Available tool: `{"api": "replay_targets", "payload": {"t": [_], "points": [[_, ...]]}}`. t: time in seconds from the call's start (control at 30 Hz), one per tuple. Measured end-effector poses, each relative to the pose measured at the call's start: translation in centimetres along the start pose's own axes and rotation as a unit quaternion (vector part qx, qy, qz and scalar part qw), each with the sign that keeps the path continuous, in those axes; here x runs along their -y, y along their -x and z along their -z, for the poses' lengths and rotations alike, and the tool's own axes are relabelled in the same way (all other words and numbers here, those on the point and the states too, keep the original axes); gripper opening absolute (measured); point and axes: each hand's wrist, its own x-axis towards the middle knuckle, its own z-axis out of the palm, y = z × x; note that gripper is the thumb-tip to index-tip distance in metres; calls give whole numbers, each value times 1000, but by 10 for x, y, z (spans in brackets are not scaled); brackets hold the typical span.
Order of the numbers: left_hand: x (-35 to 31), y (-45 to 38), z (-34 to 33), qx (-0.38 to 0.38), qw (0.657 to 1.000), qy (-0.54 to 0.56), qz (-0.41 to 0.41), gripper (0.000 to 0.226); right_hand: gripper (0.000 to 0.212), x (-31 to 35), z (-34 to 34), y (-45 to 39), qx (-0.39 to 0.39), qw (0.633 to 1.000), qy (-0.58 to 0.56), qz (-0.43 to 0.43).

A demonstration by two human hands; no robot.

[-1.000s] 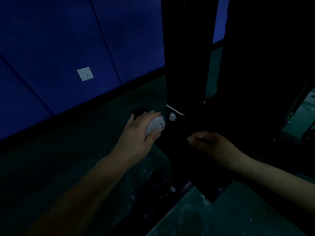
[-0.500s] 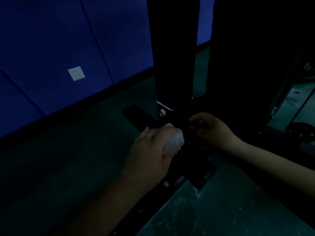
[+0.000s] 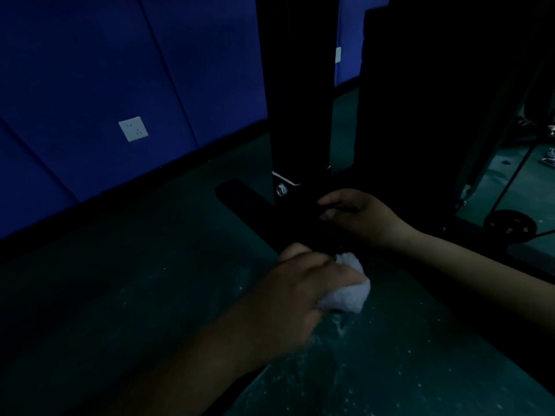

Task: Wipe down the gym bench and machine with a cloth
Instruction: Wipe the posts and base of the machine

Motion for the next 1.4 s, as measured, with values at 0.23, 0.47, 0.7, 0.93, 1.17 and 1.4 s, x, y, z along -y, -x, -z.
{"api": "replay_targets", "payload": {"t": [0.23, 0.47, 0.7, 0.93, 1.17, 1.4], "points": [[36, 13, 38, -113, 989, -15, 99, 27, 15, -1, 1, 2, -2, 1000, 20, 0], [65, -4, 56, -176, 962, -57, 199, 41, 17, -2, -5, 0, -56, 996, 70, 18], [29, -87, 111, -382, 913, 59, 130, 40, 25, 8, 0, -8, -122, 987, 72, 70], [23, -114, 102, -397, 915, -2, 67, 45, 27, 6, -3, -14, -106, 991, 21, 78], [32, -59, 50, -262, 831, 383, 307, 17, 24, -5, -2, -12, -78, 995, 35, 51], [23, -76, 74, -265, 952, -143, 50, 57, 26, -9, 6, -9, -50, 998, -9, 33]]}}
